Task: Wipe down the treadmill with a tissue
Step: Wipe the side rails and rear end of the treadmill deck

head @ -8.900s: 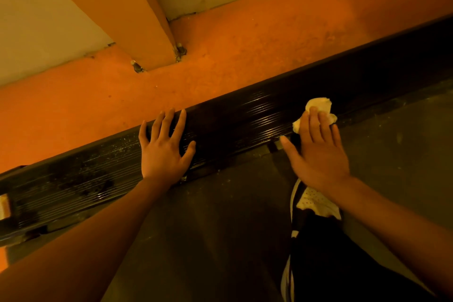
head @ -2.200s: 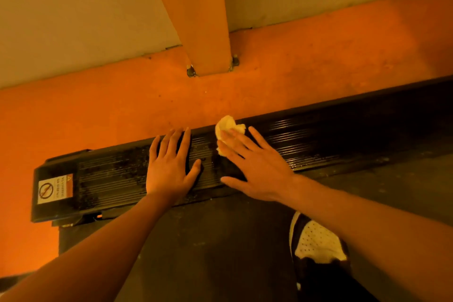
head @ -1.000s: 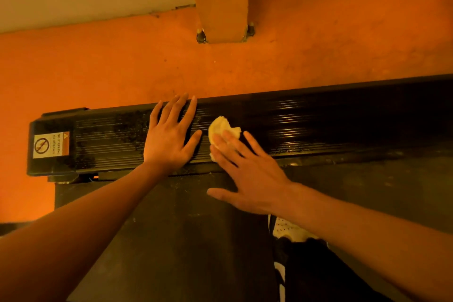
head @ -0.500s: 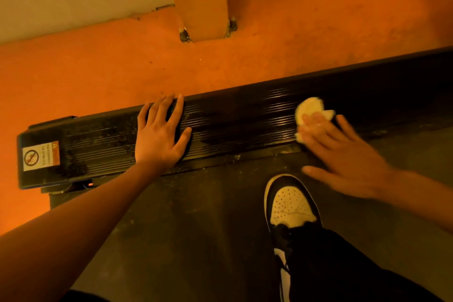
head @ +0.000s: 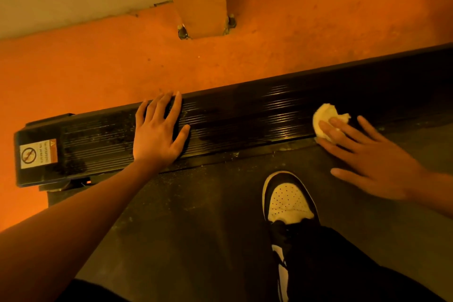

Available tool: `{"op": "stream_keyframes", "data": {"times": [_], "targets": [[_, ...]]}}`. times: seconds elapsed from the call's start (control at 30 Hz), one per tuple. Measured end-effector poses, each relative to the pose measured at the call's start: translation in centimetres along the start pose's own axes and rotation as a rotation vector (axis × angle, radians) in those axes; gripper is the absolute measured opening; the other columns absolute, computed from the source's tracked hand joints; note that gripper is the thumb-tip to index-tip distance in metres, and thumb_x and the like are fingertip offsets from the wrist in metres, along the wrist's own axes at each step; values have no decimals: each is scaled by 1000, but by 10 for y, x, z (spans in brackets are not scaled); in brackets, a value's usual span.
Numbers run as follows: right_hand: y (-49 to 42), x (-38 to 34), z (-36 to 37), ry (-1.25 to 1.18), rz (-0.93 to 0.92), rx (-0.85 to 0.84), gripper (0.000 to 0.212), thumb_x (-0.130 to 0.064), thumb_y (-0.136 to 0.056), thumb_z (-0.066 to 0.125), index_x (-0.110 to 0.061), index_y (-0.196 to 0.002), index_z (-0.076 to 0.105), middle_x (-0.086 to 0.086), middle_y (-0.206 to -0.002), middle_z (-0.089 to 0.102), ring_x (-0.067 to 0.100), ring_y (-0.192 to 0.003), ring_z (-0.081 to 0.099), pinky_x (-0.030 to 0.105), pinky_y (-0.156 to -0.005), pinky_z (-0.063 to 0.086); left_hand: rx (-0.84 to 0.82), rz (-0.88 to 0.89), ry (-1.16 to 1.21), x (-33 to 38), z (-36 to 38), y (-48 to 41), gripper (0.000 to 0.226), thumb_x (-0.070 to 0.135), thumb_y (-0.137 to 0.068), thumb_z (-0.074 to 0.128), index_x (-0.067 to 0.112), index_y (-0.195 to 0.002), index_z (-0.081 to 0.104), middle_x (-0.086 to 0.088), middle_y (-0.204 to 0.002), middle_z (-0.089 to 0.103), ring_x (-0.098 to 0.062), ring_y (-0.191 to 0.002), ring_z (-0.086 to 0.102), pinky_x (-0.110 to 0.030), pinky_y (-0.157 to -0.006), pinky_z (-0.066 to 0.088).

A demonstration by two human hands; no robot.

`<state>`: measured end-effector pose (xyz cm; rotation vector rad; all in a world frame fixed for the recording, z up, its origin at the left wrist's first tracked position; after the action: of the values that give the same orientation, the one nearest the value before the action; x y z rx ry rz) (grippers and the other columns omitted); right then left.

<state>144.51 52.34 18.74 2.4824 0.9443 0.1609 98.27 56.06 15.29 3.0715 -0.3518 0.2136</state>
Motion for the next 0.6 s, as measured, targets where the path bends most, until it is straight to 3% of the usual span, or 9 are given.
{"op": "stream_keyframes", "data": {"times": [0.23,0.47,0.6], "targets": [[-25,-12,-3,-25,-39,81,73,-63,-108,16,-17,-165,16,10,-173,12,29,-161,1,58,-126,9,6,0,12,1,0,0,72,54,-104,32,14,-163,27,-16,-161,37,-38,-148,34,-56,-124,17],[-104,-92,-26,-128,-183,179,79,-69,-105,8,-19,-166,4,4,-173,2,24,-160,-5,54,-129,-1,7,-4,-12,2,-1,0,72,53,-103,33,14,-163,28,-16,-160,38,-37,-148,35,-54,-124,17],[-94,-69,-24,-90,-163,156,78,-66,-106,9,-17,-166,7,4,-173,2,22,-161,-5,56,-129,0,7,-1,-10,3,-2,0,72,54,-103,33,15,-163,28,-16,-161,38,-38,-148,35,-54,-124,17]]}}
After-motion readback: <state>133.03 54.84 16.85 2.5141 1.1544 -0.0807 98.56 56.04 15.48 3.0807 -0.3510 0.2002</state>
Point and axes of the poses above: each hand's wrist, its own y-axis away from the middle knuckle, its own z-axis out of the palm, x = y × z, the point moved 1 cm from there along -y, towards the middle knuckle
